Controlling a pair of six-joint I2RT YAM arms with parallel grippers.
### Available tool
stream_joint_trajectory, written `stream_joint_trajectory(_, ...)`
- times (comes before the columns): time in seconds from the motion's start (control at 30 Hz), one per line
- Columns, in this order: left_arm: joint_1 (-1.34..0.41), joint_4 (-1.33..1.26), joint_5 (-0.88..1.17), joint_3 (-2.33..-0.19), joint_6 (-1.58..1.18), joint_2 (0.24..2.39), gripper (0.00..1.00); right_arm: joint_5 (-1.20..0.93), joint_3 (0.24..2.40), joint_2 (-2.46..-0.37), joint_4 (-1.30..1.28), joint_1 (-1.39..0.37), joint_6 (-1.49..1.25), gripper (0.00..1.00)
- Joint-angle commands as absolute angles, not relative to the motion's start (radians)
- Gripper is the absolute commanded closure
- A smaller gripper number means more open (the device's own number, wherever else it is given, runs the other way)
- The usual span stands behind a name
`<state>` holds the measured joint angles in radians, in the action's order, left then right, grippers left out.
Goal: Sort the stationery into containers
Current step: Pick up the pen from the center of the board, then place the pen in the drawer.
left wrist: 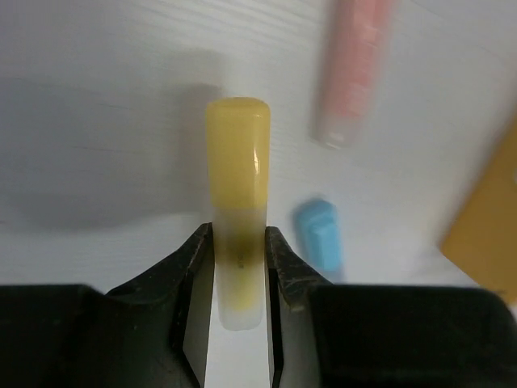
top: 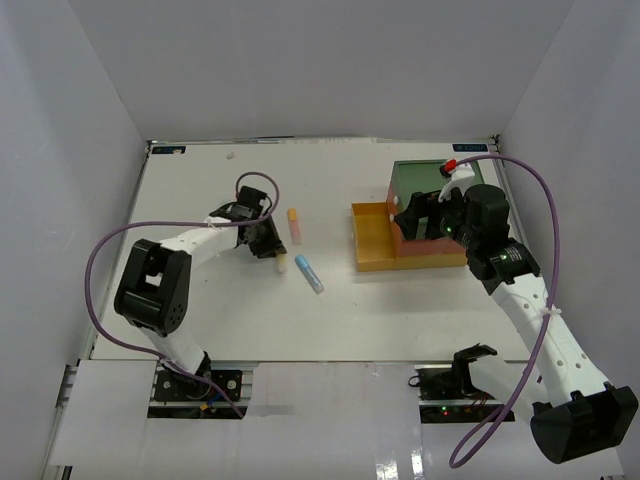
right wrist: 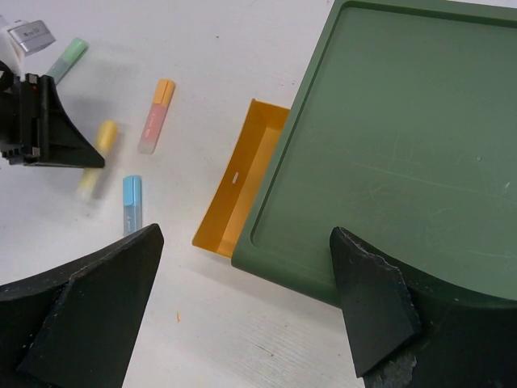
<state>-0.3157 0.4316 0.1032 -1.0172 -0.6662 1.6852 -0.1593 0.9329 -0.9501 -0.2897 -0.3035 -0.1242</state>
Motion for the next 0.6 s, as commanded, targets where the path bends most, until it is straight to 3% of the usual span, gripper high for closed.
stream_joint_trajectory(0.0,-0.460,0.339,0.253,-1.135,-0.796,1.661,0.80,-0.160,0.923,-0.925,-0.265,-0.305,-0.120,0.10)
stream_joint_trajectory(0.37,-0.658,0.249,0.322,-1.526,-0.920,1.920,0.74,-0.153,0.917,-0.908,-0.268,-0.305,-0.124,0.10)
stream_joint_trajectory(0.43,-0.687,0.250,0.318,-1.604,-0.925,1.991,0.70,-0.150,0.917,-0.907,-0.268,-0.305,-0.124,0.10)
stream_joint_trajectory(0.57,-0.710,0.277,0.307,-1.683,-0.954,2.072,0.51,-0.147,0.917,-0.899,-0.272,-0.305,-0.124,0.10)
